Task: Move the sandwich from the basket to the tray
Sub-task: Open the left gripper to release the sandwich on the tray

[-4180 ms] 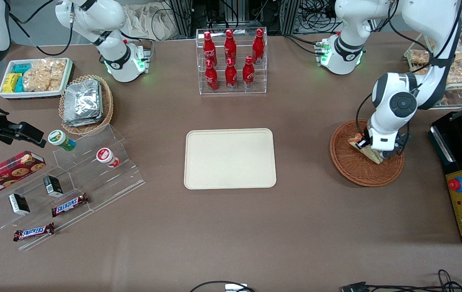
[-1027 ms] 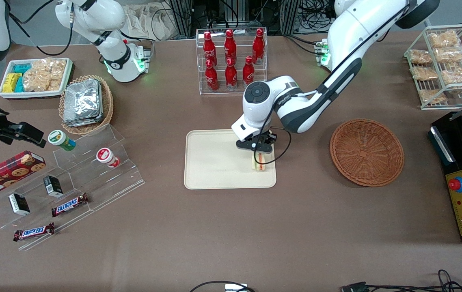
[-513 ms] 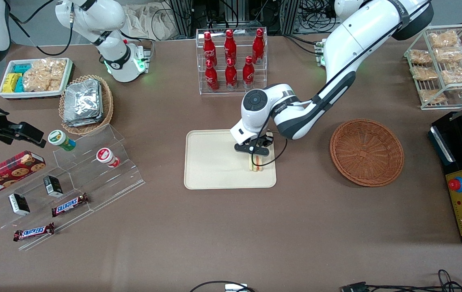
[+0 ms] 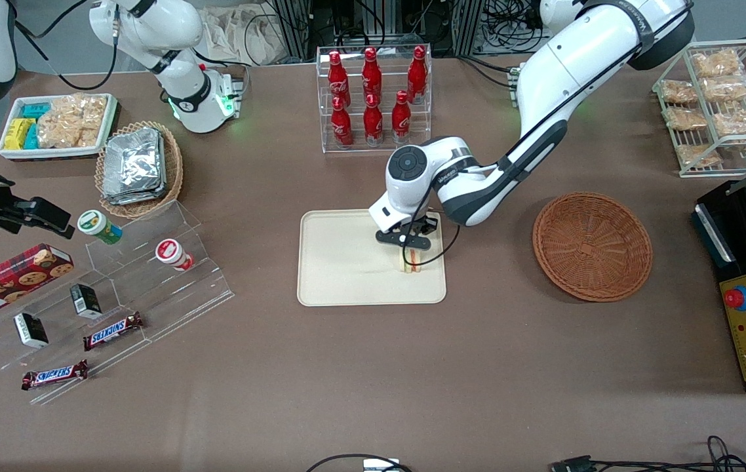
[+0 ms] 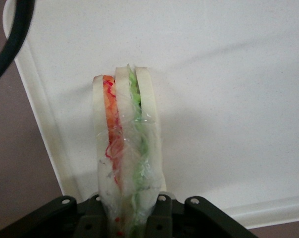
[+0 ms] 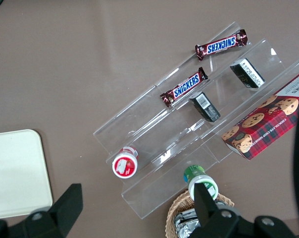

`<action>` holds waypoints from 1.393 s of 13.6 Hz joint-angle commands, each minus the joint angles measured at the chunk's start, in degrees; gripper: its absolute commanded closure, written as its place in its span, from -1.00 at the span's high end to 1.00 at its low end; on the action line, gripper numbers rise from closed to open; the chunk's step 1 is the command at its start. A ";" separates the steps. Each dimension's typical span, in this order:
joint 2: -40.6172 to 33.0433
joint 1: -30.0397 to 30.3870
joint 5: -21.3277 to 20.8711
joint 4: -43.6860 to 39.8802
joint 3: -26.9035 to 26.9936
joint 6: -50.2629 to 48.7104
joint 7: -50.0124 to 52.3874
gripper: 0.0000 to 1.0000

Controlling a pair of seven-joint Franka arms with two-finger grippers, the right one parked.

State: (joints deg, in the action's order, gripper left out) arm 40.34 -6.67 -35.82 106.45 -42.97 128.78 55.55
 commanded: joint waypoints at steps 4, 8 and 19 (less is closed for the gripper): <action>0.53 -5.01 -1.18 -1.07 3.59 -0.11 4.13 0.45; 0.18 -4.67 -1.09 -1.77 3.59 -0.46 4.31 1.00; -3.95 -4.22 7.95 -17.92 6.58 -13.71 4.57 1.00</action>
State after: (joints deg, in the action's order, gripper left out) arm 37.64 -10.26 -30.42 92.77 -37.83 119.24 59.68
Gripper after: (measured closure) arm 0.000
